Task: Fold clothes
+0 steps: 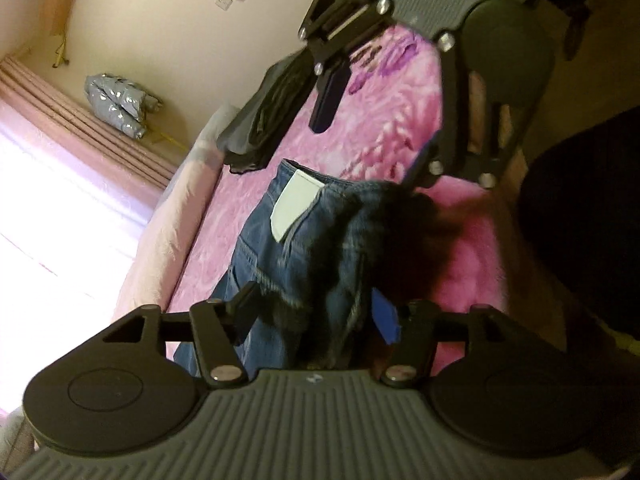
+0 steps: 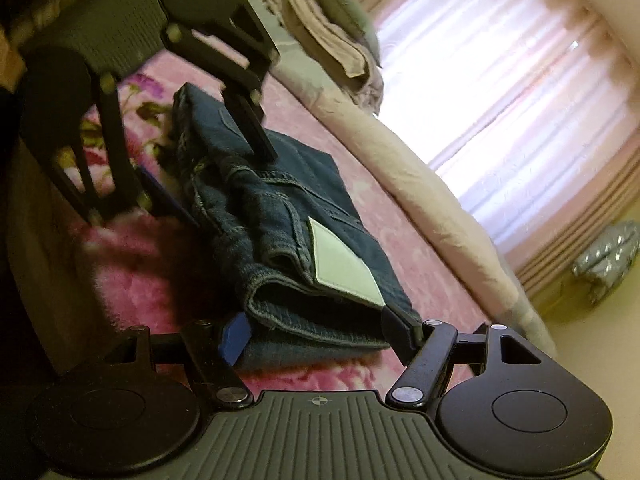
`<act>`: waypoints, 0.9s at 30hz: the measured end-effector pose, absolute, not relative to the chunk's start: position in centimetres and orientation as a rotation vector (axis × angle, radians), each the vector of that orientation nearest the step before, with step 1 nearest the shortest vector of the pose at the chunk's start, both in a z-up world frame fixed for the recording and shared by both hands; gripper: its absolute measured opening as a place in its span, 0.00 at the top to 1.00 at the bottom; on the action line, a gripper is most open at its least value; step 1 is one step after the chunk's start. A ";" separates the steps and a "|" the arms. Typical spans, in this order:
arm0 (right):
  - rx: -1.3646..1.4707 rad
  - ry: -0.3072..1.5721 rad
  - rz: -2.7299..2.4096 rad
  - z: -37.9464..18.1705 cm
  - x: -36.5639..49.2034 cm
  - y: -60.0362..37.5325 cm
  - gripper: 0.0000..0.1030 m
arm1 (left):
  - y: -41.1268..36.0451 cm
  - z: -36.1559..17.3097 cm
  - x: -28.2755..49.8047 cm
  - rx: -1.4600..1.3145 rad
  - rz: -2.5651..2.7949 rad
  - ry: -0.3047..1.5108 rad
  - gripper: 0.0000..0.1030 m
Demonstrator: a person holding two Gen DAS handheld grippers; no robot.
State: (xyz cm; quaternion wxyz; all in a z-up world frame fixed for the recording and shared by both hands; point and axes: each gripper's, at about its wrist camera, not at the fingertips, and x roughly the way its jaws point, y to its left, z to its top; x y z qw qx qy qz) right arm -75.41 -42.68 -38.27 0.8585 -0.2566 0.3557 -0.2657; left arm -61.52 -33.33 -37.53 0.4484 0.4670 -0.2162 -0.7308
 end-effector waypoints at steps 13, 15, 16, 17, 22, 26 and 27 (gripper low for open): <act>0.880 0.217 -0.506 -35.8 -83.8 -56.7 0.00 | -35.9 -33.9 -58.9 0.897 -1.885 -0.201 0.82; 0.963 0.174 -0.502 -36.1 -83.2 -58.5 0.00 | -35.5 -33.7 -58.5 0.869 -1.885 -0.187 0.82; 0.984 0.171 -0.506 -36.2 -82.9 -59.2 0.00 | -35.3 -33.5 -58.2 0.847 -1.885 -0.173 0.82; 1.004 0.169 -0.510 -36.3 -82.6 -59.7 0.00 | -35.3 -33.3 -57.9 0.820 -1.885 -0.154 0.82; 1.117 0.135 -0.530 -37.3 -81.2 -61.7 0.01 | -34.4 -32.5 -56.7 0.733 -1.878 -0.116 0.83; 1.103 0.156 -0.576 -37.5 -80.3 -63.2 0.59 | -34.0 -32.9 -56.8 0.751 -1.873 -0.125 0.83; 1.098 0.164 -0.576 -37.4 -80.1 -63.8 0.65 | -34.0 -33.1 -57.0 0.763 -1.871 -0.134 0.83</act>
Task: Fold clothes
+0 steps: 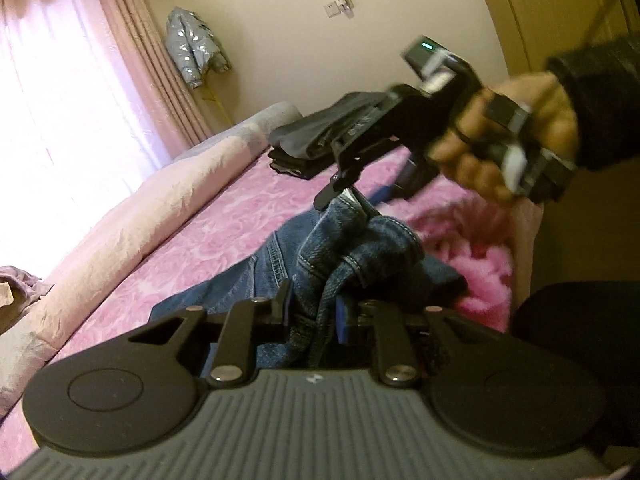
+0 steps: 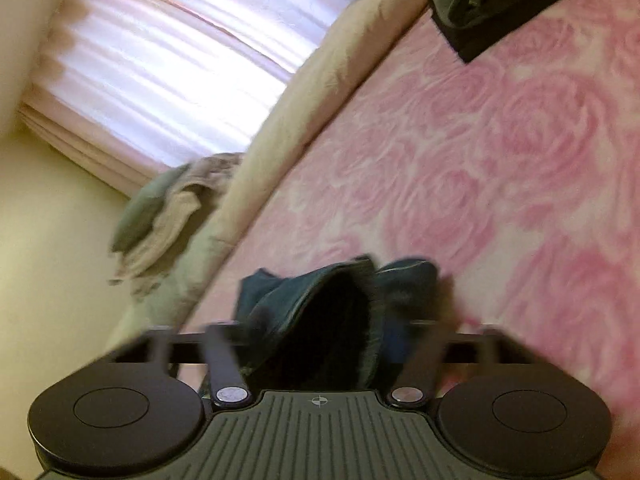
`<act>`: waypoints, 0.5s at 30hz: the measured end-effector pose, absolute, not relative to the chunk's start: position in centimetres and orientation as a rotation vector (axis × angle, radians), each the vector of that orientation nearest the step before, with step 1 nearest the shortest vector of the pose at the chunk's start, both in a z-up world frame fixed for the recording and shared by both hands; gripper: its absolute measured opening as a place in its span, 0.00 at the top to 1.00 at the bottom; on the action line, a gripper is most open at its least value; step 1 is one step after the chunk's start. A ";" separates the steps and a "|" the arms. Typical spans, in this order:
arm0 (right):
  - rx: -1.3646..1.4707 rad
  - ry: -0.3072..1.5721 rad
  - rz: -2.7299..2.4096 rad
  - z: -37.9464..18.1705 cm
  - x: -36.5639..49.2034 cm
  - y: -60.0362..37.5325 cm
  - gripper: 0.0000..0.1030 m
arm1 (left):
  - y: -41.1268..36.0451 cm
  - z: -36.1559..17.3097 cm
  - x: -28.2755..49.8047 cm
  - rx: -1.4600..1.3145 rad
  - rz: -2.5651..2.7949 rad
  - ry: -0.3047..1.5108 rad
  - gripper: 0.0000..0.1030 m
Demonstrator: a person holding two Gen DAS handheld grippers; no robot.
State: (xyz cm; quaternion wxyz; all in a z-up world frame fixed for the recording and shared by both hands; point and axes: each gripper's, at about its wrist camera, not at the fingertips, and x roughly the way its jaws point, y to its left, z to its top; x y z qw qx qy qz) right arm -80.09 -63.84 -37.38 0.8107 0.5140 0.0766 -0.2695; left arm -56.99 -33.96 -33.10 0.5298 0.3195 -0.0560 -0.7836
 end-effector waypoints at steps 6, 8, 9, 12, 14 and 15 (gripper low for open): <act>0.884 0.129 -0.524 -32.1 -79.4 -65.8 0.83 | -35.3 -33.1 -59.5 0.759 -1.846 -0.212 0.84; 0.813 0.124 -0.527 -31.1 -79.2 -66.5 0.83 | -36.7 -33.3 -60.9 0.806 -1.856 -0.203 0.83; 0.778 0.145 -0.531 -31.2 -78.9 -66.8 0.83 | -37.2 -33.9 -61.5 0.858 -1.853 -0.213 0.83; 0.838 0.237 -0.566 -34.7 -78.9 -67.7 0.83 | -38.2 -35.5 -62.7 0.981 -1.851 -0.234 0.83; 0.925 0.266 -0.597 -37.7 -79.9 -68.1 0.83 | -37.9 -36.1 -62.9 1.009 -1.851 -0.260 0.83; 0.956 0.251 -0.591 -38.7 -80.7 -68.0 0.83 | -37.6 -36.3 -62.9 1.016 -1.848 -0.280 0.83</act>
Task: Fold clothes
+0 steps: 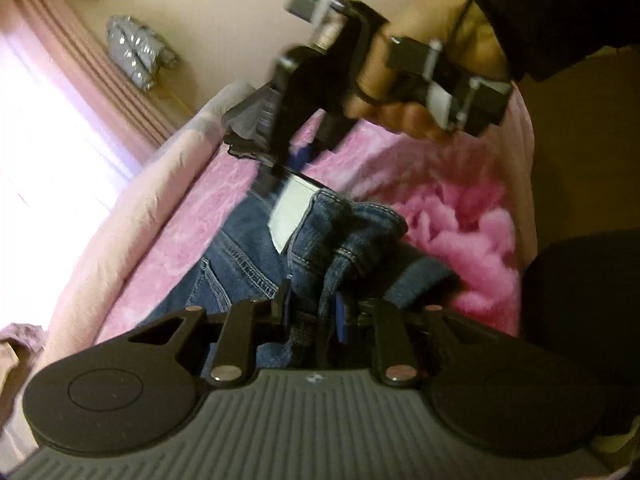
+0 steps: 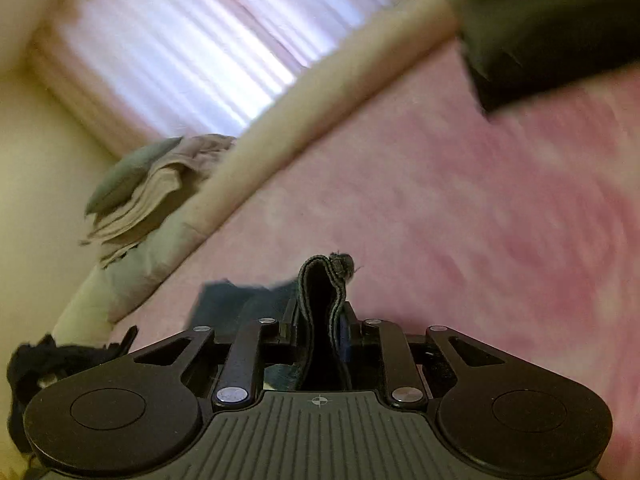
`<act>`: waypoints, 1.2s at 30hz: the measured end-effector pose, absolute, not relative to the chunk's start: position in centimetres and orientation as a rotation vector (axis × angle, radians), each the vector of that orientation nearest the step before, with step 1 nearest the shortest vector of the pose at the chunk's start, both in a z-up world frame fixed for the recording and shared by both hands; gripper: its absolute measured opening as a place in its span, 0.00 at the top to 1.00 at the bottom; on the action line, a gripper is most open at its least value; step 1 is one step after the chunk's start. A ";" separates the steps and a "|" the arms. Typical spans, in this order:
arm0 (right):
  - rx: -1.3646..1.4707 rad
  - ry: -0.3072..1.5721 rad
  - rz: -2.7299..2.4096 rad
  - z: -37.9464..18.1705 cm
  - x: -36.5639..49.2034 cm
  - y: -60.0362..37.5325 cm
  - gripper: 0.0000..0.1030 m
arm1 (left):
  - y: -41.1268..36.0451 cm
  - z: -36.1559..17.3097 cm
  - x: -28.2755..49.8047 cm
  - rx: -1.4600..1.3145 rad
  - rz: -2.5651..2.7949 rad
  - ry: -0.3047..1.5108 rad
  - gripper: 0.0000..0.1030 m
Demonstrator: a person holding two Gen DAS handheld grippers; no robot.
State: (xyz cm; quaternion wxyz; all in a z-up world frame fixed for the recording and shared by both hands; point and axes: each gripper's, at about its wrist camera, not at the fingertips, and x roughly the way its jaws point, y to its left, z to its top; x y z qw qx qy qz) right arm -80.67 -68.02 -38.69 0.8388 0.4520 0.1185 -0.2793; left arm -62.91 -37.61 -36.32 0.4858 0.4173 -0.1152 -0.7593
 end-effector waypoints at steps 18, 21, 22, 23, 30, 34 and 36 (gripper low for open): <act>0.915 0.261 -0.625 -37.5 -82.7 -60.7 0.31 | -35.8 -37.6 -62.3 1.030 -1.832 -0.321 0.77; 0.740 0.310 -0.626 -35.2 -82.6 -57.1 0.31 | -34.1 -36.4 -60.1 0.965 -1.834 -0.252 0.70; 0.660 0.331 -0.619 -34.3 -82.3 -55.8 0.31 | -33.6 -36.2 -59.1 0.954 -1.815 -0.228 0.70; 0.568 0.349 -0.607 -33.4 -81.8 -54.3 0.31 | -33.1 -36.0 -58.1 0.942 -1.795 -0.205 0.70; 0.315 0.426 -0.460 -32.2 -76.1 -49.3 0.31 | -32.4 -35.1 -50.4 0.857 -1.630 -0.031 0.70; 0.286 0.574 -0.484 -35.7 -74.0 -49.5 0.32 | -33.8 -35.3 -47.0 0.831 -1.573 0.055 0.70; 0.227 0.598 -0.490 -35.9 -73.5 -49.0 0.32 | -34.6 -35.8 -45.8 0.844 -1.556 0.099 0.70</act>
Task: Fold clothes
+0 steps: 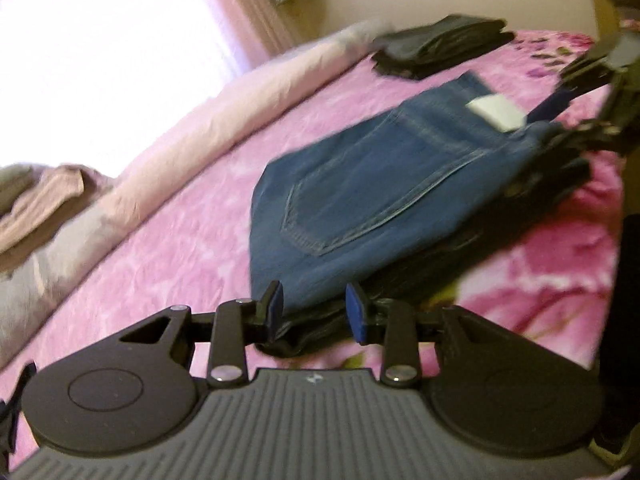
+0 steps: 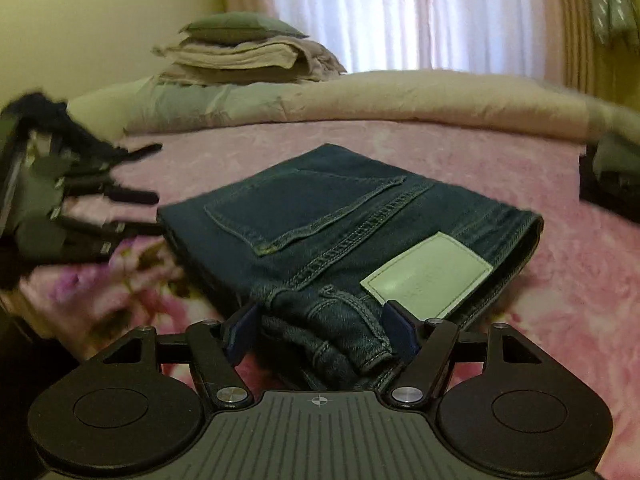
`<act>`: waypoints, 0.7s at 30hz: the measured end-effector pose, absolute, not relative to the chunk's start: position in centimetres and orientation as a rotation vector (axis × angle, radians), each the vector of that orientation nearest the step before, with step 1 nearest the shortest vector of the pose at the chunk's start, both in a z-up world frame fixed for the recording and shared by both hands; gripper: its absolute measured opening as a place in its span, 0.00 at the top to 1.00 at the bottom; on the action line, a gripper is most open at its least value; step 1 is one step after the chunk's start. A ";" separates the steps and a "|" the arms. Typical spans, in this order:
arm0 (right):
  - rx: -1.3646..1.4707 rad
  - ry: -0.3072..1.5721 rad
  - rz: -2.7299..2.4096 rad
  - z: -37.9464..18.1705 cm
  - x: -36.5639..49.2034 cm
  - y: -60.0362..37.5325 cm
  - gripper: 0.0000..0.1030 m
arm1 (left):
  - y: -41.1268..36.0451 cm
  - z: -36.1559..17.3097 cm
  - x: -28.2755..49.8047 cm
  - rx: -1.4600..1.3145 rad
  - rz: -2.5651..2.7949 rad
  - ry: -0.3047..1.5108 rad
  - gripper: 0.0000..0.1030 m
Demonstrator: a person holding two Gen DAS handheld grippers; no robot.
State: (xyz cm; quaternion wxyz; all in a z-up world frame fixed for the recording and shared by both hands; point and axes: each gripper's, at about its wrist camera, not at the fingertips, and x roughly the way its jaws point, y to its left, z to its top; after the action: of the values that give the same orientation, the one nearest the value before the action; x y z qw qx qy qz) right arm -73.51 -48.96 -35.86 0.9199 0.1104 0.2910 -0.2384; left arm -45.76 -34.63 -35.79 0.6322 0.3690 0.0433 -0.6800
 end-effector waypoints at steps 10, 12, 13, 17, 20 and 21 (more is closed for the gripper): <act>0.094 0.757 -0.531 -34.3 -71.8 -47.6 0.32 | -35.1 -36.9 -45.3 0.912 -1.515 0.117 0.70; -0.009 0.770 -0.545 -33.1 -71.5 -45.8 0.32 | -35.2 -37.0 -45.3 0.916 -1.511 0.117 0.70; -0.053 0.768 -0.537 -32.6 -71.4 -44.9 0.31 | -35.1 -37.0 -45.3 0.916 -1.511 0.118 0.70; -0.241 0.813 -0.548 -33.0 -70.9 -42.2 0.31 | -35.0 -36.9 -45.3 0.922 -1.509 0.120 0.70; -0.352 0.881 -0.575 -34.8 -70.8 -41.3 0.31 | -34.8 -36.8 -45.4 0.928 -1.510 0.122 0.70; -0.379 0.899 -0.578 -35.4 -70.8 -41.1 0.31 | -34.8 -36.8 -45.3 0.932 -1.509 0.123 0.70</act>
State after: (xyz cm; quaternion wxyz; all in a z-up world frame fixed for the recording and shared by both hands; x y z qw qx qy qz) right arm -70.79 -41.11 -35.44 0.8434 -0.1796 0.4259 -0.2738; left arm -45.35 -34.81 -36.77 0.6303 0.4069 0.0538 -0.6590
